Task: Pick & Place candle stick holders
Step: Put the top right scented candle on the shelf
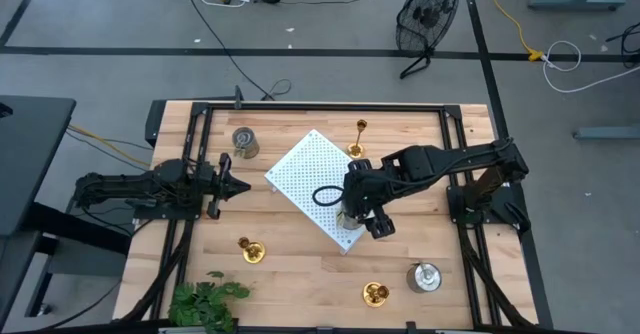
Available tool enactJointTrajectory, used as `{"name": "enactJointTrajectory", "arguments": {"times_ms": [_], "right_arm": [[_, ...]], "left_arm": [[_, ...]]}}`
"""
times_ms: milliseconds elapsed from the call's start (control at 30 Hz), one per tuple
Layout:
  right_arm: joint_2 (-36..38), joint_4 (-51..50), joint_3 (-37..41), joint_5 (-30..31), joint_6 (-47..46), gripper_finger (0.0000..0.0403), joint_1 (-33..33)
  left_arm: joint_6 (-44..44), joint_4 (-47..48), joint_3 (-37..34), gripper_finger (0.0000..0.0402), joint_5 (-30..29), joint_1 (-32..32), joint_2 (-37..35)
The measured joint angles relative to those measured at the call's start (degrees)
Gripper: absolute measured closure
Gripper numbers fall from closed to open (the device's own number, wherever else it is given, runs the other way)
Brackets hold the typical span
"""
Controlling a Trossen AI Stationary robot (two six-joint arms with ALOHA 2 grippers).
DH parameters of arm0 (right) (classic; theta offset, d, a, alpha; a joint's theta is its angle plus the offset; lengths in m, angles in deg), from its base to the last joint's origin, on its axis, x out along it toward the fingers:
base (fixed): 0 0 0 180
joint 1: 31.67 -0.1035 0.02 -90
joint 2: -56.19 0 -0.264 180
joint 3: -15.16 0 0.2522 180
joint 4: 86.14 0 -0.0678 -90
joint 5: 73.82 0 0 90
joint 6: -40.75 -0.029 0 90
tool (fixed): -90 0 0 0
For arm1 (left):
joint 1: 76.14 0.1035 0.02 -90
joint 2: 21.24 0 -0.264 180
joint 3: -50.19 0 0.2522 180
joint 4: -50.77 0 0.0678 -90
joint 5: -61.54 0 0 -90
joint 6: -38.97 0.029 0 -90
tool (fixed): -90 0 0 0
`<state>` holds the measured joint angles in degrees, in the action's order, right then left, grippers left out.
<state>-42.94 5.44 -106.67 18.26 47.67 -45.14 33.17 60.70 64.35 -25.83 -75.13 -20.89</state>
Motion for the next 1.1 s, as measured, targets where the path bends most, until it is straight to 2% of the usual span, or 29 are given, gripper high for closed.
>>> {"name": "enactJointTrajectory", "arguments": {"times_ms": [800, 1100], "right_arm": [[-0.1, 2.1, 0.0, -0.4, -1.8, 0.0038, 1.6], [-4.3, 0.2, -1.3, -1.6, -2.6, 0.0038, 1.7]], "left_arm": [[0.0, 0.0, 0.0, 0.0376, 0.0, 0.0, 0.0], [0.0, 0.0, 0.0, 0.0376, 0.0, 0.0, 0.0]]}}
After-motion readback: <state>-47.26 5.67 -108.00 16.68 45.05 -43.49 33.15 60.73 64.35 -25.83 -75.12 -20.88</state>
